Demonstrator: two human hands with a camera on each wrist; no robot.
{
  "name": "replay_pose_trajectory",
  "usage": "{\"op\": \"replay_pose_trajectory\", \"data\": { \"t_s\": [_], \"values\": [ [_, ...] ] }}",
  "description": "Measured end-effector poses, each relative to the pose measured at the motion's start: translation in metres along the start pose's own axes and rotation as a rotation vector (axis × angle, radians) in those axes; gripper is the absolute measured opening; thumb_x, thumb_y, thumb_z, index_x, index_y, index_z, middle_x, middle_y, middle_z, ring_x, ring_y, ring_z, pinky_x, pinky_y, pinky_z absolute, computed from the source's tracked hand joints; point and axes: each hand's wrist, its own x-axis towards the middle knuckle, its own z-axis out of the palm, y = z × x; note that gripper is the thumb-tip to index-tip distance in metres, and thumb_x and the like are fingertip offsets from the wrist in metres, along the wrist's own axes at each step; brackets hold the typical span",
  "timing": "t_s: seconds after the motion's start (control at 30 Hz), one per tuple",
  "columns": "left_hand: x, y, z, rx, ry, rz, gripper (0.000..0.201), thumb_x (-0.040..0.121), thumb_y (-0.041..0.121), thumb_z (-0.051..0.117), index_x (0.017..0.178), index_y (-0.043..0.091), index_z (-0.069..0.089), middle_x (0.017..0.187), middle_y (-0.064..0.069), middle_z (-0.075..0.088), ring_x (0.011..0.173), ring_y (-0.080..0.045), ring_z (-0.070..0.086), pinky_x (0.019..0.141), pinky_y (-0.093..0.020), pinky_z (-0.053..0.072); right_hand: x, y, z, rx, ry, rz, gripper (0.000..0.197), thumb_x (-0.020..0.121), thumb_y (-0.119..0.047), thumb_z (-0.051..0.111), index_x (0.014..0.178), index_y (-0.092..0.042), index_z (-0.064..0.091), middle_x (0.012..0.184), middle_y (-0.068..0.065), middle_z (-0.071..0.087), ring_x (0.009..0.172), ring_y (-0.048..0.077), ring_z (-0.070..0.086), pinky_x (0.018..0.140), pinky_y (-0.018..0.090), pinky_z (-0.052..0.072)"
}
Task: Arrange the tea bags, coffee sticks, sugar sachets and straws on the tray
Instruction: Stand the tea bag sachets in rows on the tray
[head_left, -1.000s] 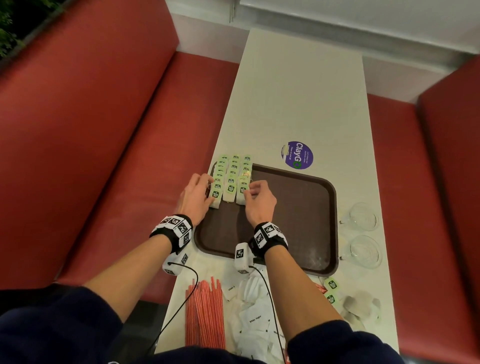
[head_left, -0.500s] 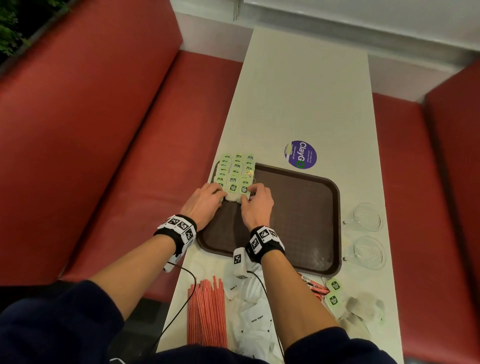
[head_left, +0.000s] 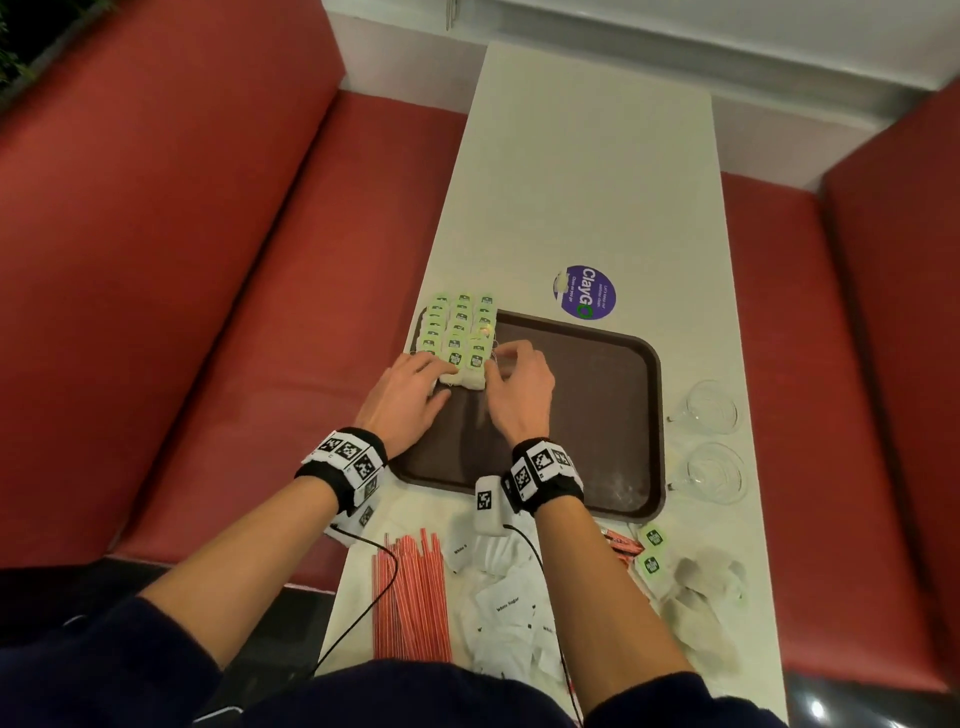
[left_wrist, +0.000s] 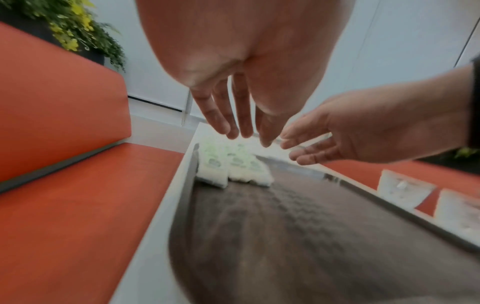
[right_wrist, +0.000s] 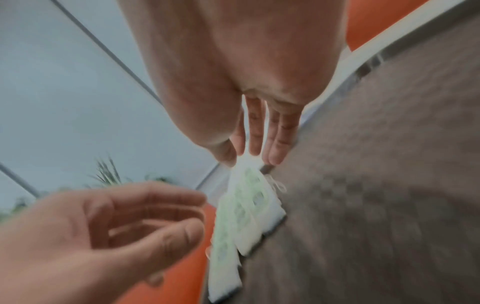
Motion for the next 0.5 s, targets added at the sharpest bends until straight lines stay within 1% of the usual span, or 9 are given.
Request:
{"op": "replay_pose_trajectory", "data": {
  "t_s": [0.03, 0.1, 0.17, 0.2, 0.27, 0.33, 0.4, 0.43, 0.5],
  "values": [
    [-0.008, 0.007, -0.003, -0.059, 0.009, 0.012, 0.029, 0.101, 0.019, 0.071, 0.130, 0.018, 0.070, 0.126, -0.002, 0.069, 0.116, -0.023, 0.059, 0.099, -0.040, 0.051, -0.009, -0.003, -0.014, 0.032, 0.007, -0.007, 0.013, 0.100, -0.024, 0.071, 0.112, -0.022, 0.066, 0.112, -0.002, 0.067, 0.094, 0.014, 0.069, 0.091, 0.033, 0.055],
    [-0.025, 0.020, -0.009, -0.150, -0.005, 0.044, 0.021, 0.102, 0.019, 0.070, 0.123, 0.019, 0.073, 0.119, 0.002, 0.071, 0.111, -0.017, 0.063, 0.098, -0.034, 0.052, -0.032, -0.008, -0.043, 0.087, 0.007, -0.009, 0.008, 0.100, -0.024, 0.071, 0.108, -0.024, 0.069, 0.107, -0.009, 0.072, 0.087, 0.005, 0.069, 0.085, 0.022, 0.054],
    [-0.042, 0.034, -0.011, -0.208, -0.067, 0.089, 0.014, 0.102, 0.018, 0.070, 0.115, 0.021, 0.075, 0.110, 0.006, 0.073, 0.100, -0.010, 0.066, 0.091, -0.029, 0.054, -0.060, -0.008, -0.071, 0.127, -0.023, 0.009, 0.005, 0.099, -0.024, 0.073, 0.103, -0.026, 0.072, 0.100, -0.015, 0.075, 0.089, -0.001, 0.070, 0.081, 0.010, 0.051],
    [-0.050, 0.040, -0.011, -0.229, -0.109, 0.111, 0.012, 0.102, 0.018, 0.070, 0.112, 0.022, 0.075, 0.105, 0.008, 0.073, 0.094, -0.006, 0.065, 0.087, -0.026, 0.054, -0.075, -0.004, -0.083, 0.134, -0.043, 0.023, 0.004, 0.099, -0.024, 0.074, 0.102, -0.027, 0.073, 0.098, -0.016, 0.076, 0.090, -0.003, 0.071, 0.080, 0.007, 0.050],
    [-0.066, 0.050, -0.008, -0.266, -0.189, 0.131, 0.011, 0.102, 0.017, 0.070, 0.109, 0.023, 0.076, 0.099, 0.012, 0.071, 0.087, 0.001, 0.063, 0.081, -0.020, 0.052, -0.101, 0.008, -0.104, 0.130, -0.064, 0.061, 0.004, 0.099, -0.024, 0.075, 0.100, -0.028, 0.075, 0.097, -0.017, 0.077, 0.090, -0.006, 0.071, 0.080, 0.007, 0.051],
    [-0.078, 0.061, -0.001, -0.285, -0.262, 0.143, 0.011, 0.102, 0.019, 0.070, 0.110, 0.024, 0.076, 0.097, 0.015, 0.071, 0.088, 0.004, 0.064, 0.079, -0.017, 0.052, -0.123, 0.026, -0.124, 0.096, -0.049, 0.096, 0.004, 0.098, -0.026, 0.075, 0.100, -0.029, 0.075, 0.097, -0.018, 0.077, 0.091, -0.008, 0.070, 0.079, 0.006, 0.051],
    [-0.088, 0.075, 0.008, -0.278, -0.336, 0.181, 0.012, 0.103, 0.023, 0.069, 0.112, 0.027, 0.075, 0.098, 0.017, 0.072, 0.088, 0.004, 0.066, 0.080, -0.021, 0.056, -0.143, 0.047, -0.143, 0.046, -0.019, 0.133, 0.005, 0.100, -0.025, 0.074, 0.102, -0.030, 0.075, 0.098, -0.019, 0.076, 0.091, -0.008, 0.069, 0.079, 0.007, 0.050],
    [-0.091, 0.083, 0.013, -0.259, -0.374, 0.206, 0.012, 0.104, 0.025, 0.068, 0.113, 0.029, 0.074, 0.099, 0.017, 0.071, 0.088, 0.003, 0.066, 0.080, -0.024, 0.058, -0.152, 0.059, -0.153, 0.008, 0.000, 0.153, 0.006, 0.100, -0.025, 0.074, 0.102, -0.030, 0.074, 0.098, -0.019, 0.075, 0.090, -0.006, 0.069, 0.079, 0.010, 0.050],
    [-0.095, 0.099, 0.024, -0.207, -0.446, 0.252, 0.012, 0.104, 0.028, 0.066, 0.113, 0.031, 0.073, 0.099, 0.017, 0.072, 0.086, -0.001, 0.066, 0.080, -0.032, 0.059, -0.168, 0.084, -0.175, -0.083, 0.057, 0.205, 0.006, 0.101, -0.025, 0.074, 0.103, -0.030, 0.073, 0.098, -0.017, 0.076, 0.088, 0.001, 0.070, 0.082, 0.022, 0.053]
  ]
}}
